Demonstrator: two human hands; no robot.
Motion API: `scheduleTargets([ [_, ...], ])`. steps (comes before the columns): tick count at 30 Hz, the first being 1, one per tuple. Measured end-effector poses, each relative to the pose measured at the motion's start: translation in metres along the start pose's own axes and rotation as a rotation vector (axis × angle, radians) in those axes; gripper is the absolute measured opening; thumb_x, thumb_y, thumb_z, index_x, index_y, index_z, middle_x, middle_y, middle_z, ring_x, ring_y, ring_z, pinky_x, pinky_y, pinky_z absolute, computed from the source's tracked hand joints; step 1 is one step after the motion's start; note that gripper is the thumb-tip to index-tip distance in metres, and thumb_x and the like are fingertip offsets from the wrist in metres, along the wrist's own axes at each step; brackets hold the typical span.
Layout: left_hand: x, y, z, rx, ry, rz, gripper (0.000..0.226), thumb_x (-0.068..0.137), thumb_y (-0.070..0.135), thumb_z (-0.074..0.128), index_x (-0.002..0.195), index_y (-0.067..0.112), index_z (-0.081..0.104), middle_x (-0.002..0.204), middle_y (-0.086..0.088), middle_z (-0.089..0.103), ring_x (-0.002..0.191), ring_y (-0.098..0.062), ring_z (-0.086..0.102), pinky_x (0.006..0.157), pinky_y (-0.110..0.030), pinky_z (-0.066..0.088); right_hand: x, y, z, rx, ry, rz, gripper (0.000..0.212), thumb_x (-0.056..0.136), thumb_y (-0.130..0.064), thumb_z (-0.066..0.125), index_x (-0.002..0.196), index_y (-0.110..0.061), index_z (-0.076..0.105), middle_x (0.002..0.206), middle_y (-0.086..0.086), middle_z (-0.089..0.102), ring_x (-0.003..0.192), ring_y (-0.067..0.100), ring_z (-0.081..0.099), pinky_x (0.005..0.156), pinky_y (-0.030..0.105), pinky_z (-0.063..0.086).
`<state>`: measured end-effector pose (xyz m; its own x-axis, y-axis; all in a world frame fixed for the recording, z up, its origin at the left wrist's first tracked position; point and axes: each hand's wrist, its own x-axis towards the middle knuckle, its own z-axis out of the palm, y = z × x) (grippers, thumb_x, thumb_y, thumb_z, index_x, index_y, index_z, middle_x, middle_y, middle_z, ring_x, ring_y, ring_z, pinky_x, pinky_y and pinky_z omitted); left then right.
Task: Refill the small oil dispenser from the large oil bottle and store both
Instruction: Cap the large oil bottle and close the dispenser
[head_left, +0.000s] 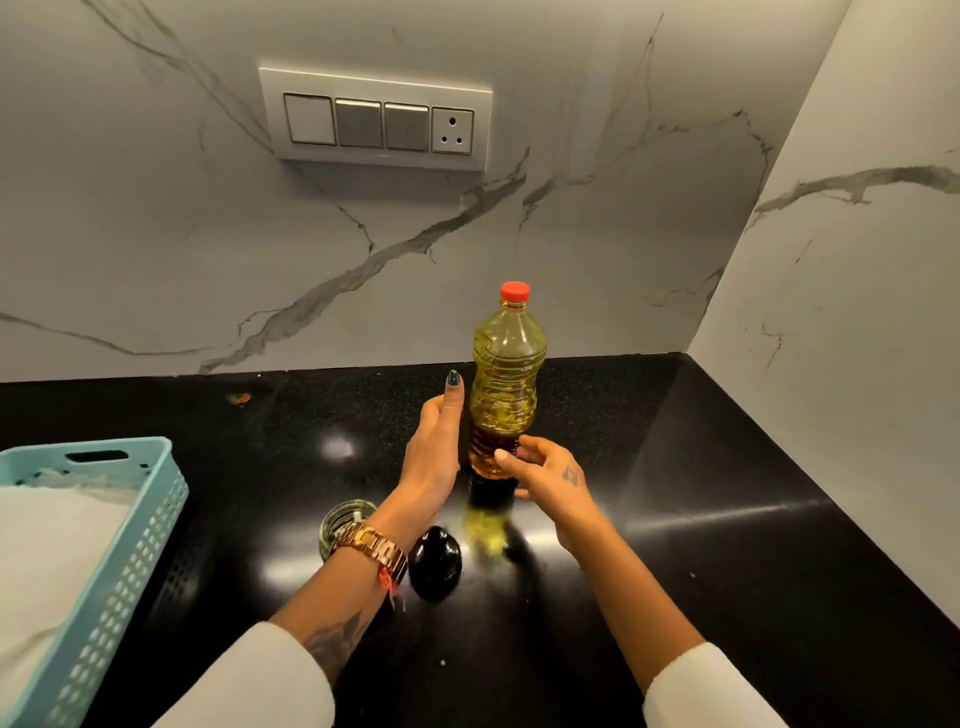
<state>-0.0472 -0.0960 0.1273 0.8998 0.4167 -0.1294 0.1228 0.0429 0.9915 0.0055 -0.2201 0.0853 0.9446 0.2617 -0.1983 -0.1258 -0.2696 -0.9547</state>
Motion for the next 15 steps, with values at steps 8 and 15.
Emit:
scheduleTargets([
  [8, -0.058, 0.003, -0.071, 0.221, 0.107, 0.333, 0.063, 0.077, 0.07, 0.041, 0.125, 0.029, 0.048, 0.126, 0.01, 0.051, 0.116, -0.006, 0.048, 0.095, -0.021, 0.04, -0.054, 0.004, 0.047, -0.411, -0.158, -0.241, 0.063, 0.076, -0.034, 0.073, 0.132, -0.023, 0.046, 0.129, -0.001, 0.05, 0.117, 0.014, 0.049, 0.097, 0.028, 0.042],
  [15, -0.066, -0.063, -0.115, 0.46, 0.117, 0.213, 0.092, 0.057, 0.07, 0.065, 0.136, 0.033, 0.034, 0.143, 0.004, 0.039, 0.124, -0.005, 0.034, 0.102, -0.026, 0.033, -0.051, 0.023, 0.082, -1.059, -0.228, -0.282, 0.069, 0.075, -0.036, 0.071, 0.134, -0.027, 0.037, 0.134, 0.005, 0.043, 0.122, 0.025, 0.043, 0.095, 0.036, 0.043],
])
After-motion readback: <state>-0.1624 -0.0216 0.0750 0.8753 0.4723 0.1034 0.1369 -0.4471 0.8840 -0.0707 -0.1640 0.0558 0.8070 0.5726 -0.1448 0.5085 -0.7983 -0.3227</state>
